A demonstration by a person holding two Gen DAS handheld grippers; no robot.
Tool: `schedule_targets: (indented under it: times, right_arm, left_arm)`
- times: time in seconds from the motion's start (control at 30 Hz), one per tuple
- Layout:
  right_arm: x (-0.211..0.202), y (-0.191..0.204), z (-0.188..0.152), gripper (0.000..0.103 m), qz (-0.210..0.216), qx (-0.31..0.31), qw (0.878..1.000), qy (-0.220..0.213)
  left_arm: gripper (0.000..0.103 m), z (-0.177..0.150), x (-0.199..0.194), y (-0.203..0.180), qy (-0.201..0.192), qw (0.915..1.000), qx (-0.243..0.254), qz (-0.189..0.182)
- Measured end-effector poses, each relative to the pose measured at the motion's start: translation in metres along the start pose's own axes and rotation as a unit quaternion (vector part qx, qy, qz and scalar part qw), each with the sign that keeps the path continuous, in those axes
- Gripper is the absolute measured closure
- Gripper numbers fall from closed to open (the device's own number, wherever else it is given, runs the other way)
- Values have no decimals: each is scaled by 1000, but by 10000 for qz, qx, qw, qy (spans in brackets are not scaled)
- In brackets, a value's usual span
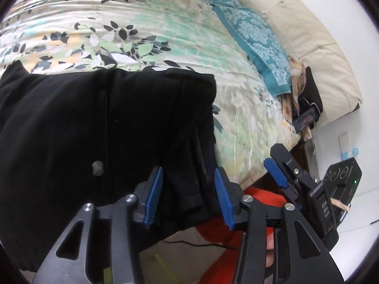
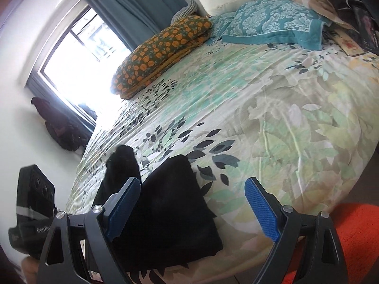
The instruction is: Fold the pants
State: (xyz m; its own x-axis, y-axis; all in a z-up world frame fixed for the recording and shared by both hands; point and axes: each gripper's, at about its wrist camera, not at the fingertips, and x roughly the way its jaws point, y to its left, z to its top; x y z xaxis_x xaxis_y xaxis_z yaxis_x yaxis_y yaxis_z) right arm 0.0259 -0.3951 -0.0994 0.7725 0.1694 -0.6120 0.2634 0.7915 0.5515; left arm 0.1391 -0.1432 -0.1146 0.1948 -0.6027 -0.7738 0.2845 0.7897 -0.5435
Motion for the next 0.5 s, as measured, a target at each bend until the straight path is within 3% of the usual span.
schedule_targets:
  times: [0.1, 0.17, 0.27, 0.37, 0.43, 0.47, 0.5]
  right_arm:
    - [1, -15, 1, 13, 181, 301, 9993, 104]
    - [7, -14, 0, 13, 581, 342, 9972, 315]
    - [21, -2, -8, 14, 1255, 337, 9888, 737]
    - [25, 40, -16, 15, 1454, -553, 9838, 889]
    - [31, 80, -27, 21, 1086, -1701, 9743, 1005]
    - [40, 96, -35, 27, 774, -2226, 9653, 1126]
    - [54, 106, -43, 71, 360, -2613, 9541, 1417]
  left_arm:
    - [30, -15, -41, 8, -482, 9978, 404, 199]
    - [27, -23, -73, 24, -824, 9933, 594, 545]
    - [27, -32, -108, 62, -1068, 9883, 445, 990]
    - [27, -48, -125, 96, -1208, 9834, 229, 1338]
    - [27, -61, -124, 109, -1258, 9787, 214, 1607]
    - [27, -63, -117, 112, -1208, 9781, 175, 1685]
    - [27, -68, -112, 116, -1135, 9789, 127, 1696]
